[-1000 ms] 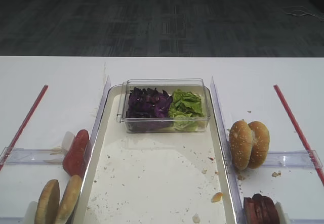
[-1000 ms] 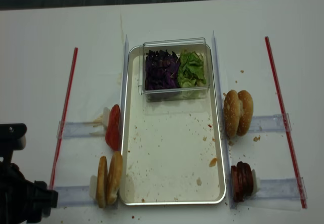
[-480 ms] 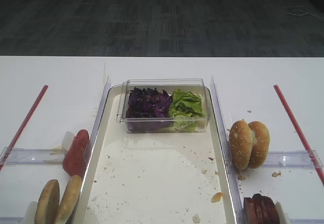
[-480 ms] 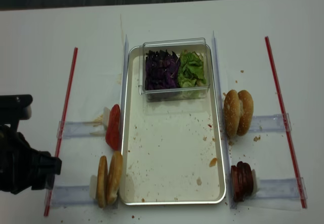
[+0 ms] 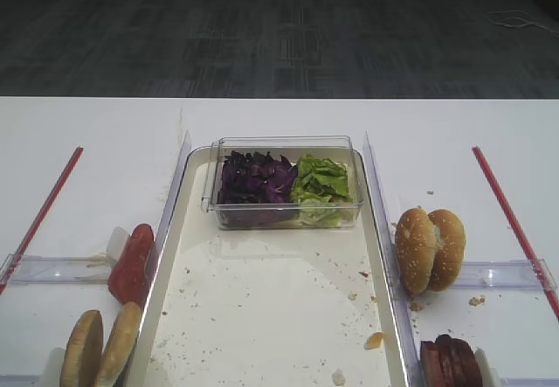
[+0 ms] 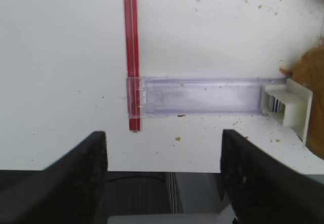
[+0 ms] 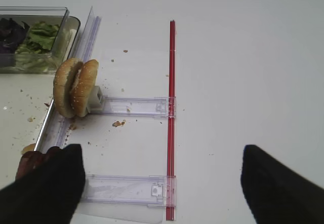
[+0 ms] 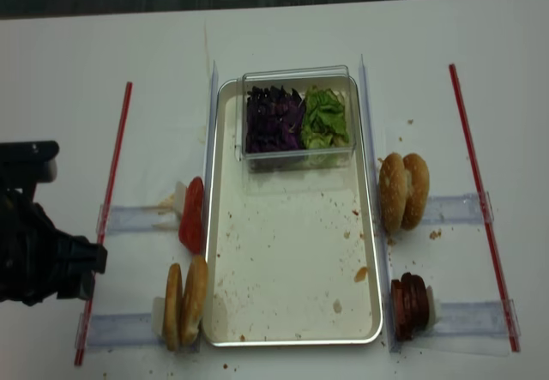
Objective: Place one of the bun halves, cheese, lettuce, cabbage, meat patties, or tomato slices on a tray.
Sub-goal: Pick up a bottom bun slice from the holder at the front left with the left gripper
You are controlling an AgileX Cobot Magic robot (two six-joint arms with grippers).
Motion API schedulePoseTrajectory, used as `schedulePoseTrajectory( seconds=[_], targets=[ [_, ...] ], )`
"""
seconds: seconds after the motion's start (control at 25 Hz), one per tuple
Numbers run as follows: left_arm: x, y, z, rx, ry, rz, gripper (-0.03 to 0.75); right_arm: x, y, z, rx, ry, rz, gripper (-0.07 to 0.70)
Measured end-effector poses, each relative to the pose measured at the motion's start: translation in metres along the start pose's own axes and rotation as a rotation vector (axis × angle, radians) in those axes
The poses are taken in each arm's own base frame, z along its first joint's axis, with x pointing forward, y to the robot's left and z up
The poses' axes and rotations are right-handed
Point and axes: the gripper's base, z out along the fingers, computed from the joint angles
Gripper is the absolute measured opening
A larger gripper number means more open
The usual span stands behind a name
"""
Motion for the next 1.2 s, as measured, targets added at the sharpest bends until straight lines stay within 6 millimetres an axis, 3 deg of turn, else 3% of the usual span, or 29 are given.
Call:
schedulePoseTrajectory(
  seconds=[0.52, 0.96, 1.2],
  targets=[
    [0.002, -0.018, 0.0, 0.011, -0.002, 0.075, 0.473, 0.0, 0.0, 0.0, 0.0, 0.0, 0.0, 0.652],
    [0.008, -0.057, -0.002, 0.04, -0.034, 0.152, 0.474, 0.0, 0.0, 0.0, 0.0, 0.0, 0.0, 0.652],
    [0.005, -0.082, -0.021, 0.082, -0.101, 0.19, 0.474, 0.0, 0.0, 0.0, 0.0, 0.0, 0.0, 0.652]
  ],
)
